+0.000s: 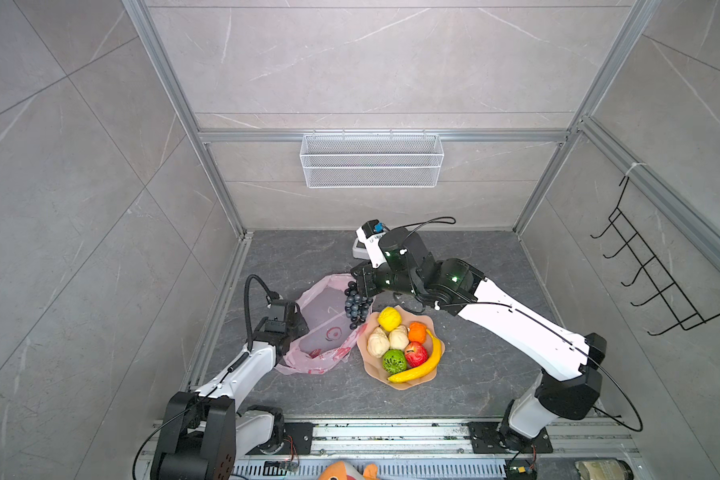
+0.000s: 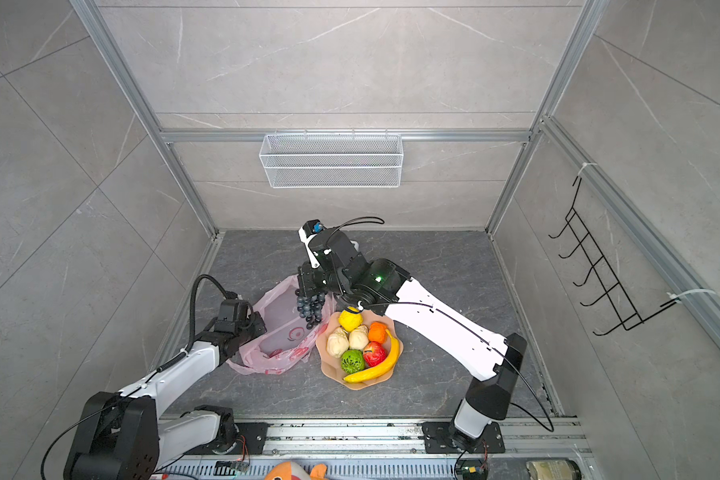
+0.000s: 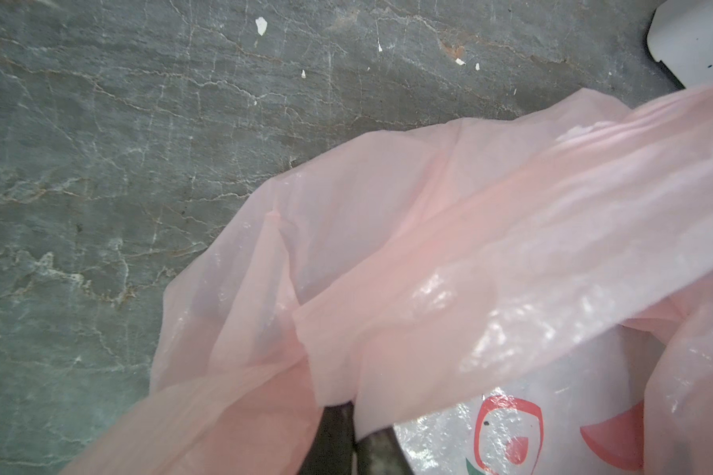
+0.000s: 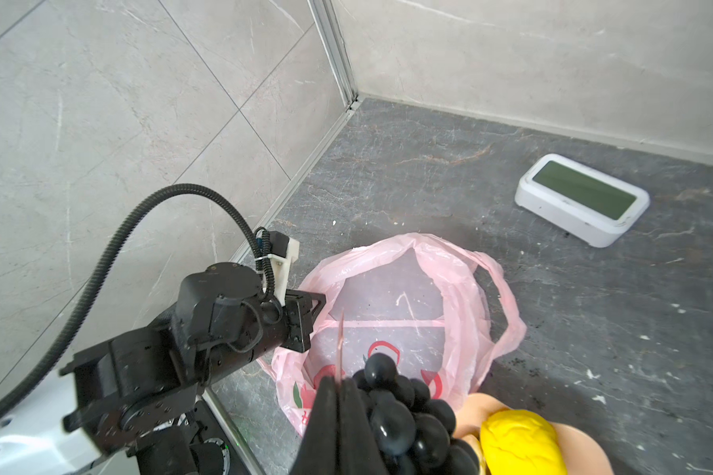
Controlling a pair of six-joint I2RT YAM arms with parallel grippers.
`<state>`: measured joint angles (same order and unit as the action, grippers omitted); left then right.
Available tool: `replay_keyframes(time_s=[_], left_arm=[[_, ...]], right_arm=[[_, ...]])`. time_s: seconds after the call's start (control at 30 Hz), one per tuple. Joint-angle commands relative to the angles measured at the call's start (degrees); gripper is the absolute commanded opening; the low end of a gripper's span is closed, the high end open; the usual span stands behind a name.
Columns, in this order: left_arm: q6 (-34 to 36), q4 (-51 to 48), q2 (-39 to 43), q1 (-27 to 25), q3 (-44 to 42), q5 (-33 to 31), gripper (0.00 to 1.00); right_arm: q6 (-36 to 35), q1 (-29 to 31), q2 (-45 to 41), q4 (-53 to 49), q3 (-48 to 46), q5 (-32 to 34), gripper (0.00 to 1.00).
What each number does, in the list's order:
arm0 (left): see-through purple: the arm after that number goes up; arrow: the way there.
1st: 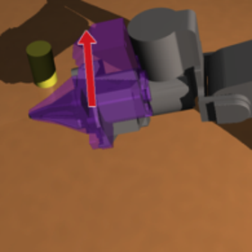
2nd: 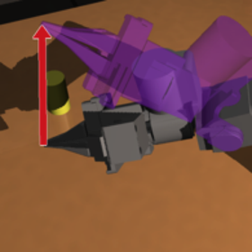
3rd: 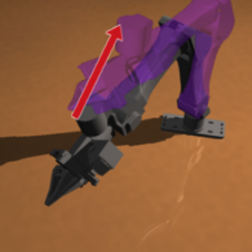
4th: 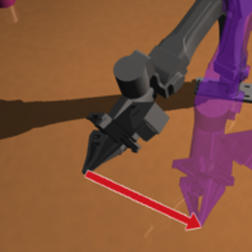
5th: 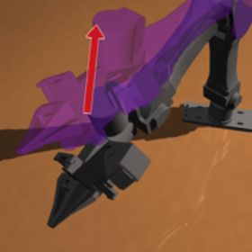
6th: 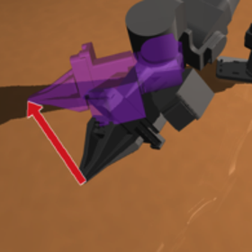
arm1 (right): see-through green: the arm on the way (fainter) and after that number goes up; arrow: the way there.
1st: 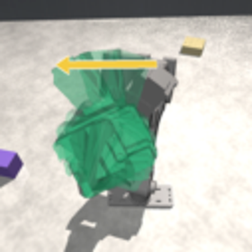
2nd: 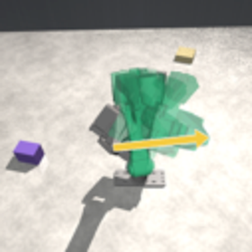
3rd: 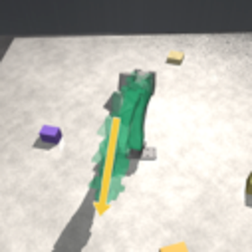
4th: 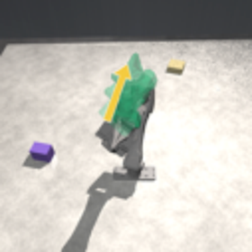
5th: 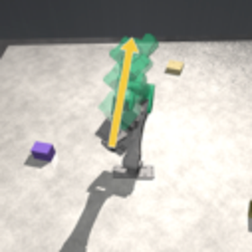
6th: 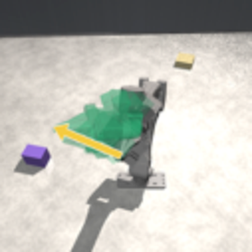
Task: Take the fake fruits out of the plastic bag
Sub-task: 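Lift the grapes out of the bag and carry them over the bowl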
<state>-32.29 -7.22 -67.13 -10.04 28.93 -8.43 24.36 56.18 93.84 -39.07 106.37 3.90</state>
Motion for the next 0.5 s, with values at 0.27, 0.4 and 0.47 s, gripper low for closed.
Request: replay_keyframes(time_s=[0.27,0.4,0.47], left_arm=[[0.6,1.4,0.5,-0.2,1.2,-1.1,0.0],[0.6,1.3,0.4,-0.2,1.1,-1.2,0.0],[0.6,1.3,0.3,-0.2,1.2,-1.2,0.0]], right_arm=[[-1.9,3.8,-9.7,-4.7,-6.7,6.6,0.0],[-1.1,4.5,-12.0,-4.8,-10.6,7.3,0.0],[-0.7,5.0,-12.9,-4.5,-12.5,7.3,0.0]])
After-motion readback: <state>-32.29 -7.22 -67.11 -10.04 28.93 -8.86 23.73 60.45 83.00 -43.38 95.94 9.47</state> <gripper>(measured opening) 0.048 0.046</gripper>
